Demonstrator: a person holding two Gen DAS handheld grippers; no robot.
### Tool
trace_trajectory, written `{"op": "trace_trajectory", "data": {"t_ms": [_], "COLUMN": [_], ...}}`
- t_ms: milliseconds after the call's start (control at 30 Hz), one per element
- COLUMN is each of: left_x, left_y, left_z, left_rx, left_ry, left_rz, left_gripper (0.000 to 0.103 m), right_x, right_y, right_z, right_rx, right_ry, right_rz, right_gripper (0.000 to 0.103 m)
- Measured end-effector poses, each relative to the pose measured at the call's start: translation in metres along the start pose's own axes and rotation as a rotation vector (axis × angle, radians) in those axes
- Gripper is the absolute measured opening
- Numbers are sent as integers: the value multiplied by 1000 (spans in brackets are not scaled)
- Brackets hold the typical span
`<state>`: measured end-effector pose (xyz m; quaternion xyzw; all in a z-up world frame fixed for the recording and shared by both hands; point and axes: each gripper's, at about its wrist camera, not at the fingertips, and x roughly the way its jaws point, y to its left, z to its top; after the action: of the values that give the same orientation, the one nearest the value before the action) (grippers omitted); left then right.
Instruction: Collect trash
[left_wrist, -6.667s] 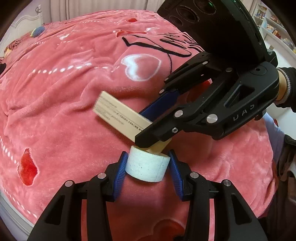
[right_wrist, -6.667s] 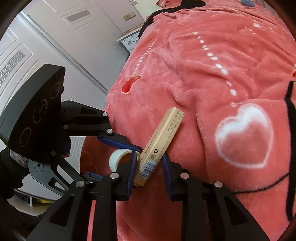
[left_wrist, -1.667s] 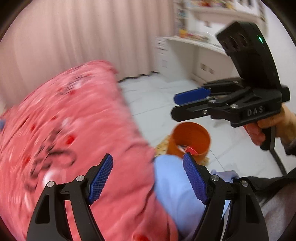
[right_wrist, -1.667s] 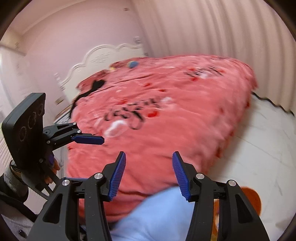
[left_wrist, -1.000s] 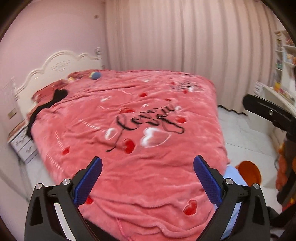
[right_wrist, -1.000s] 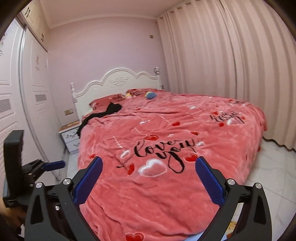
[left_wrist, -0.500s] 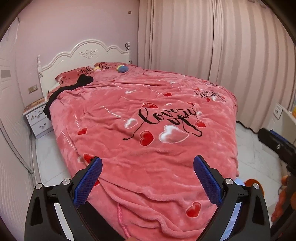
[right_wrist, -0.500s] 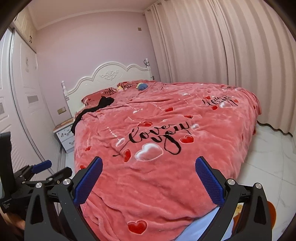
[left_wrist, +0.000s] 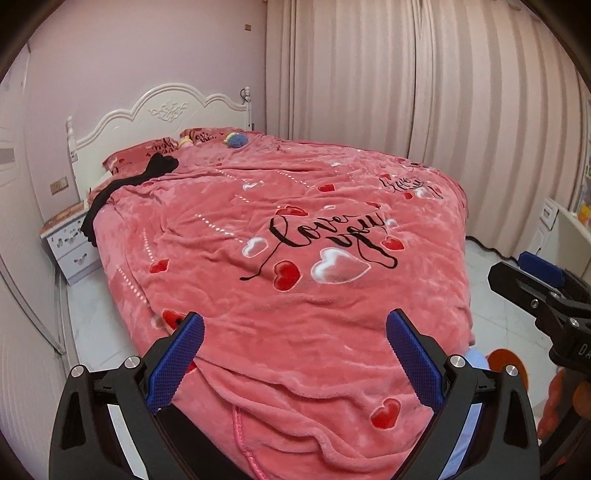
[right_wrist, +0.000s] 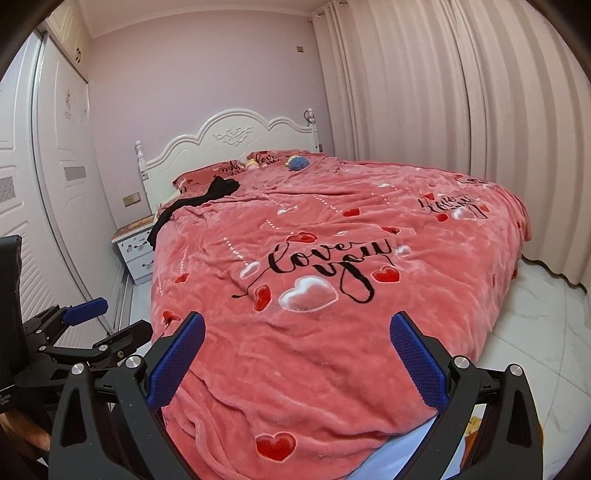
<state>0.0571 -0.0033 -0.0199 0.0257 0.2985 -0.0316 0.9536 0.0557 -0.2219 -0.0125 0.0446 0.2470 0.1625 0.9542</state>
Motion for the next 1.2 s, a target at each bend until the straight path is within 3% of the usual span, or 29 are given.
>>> {"op": "trace_trajectory", "data": {"t_ms": [1200], "left_x": [7], "left_y": [-8], "left_z": [5], "left_rx": [55], "left_ry": [8], "left_rz": [-12], "left_gripper": [97], "right_x": [8], "right_y": [3], "right_z": [2], "right_rx": [13], "right_ry": [26], "right_rz": [17], "right_gripper": [98]}}
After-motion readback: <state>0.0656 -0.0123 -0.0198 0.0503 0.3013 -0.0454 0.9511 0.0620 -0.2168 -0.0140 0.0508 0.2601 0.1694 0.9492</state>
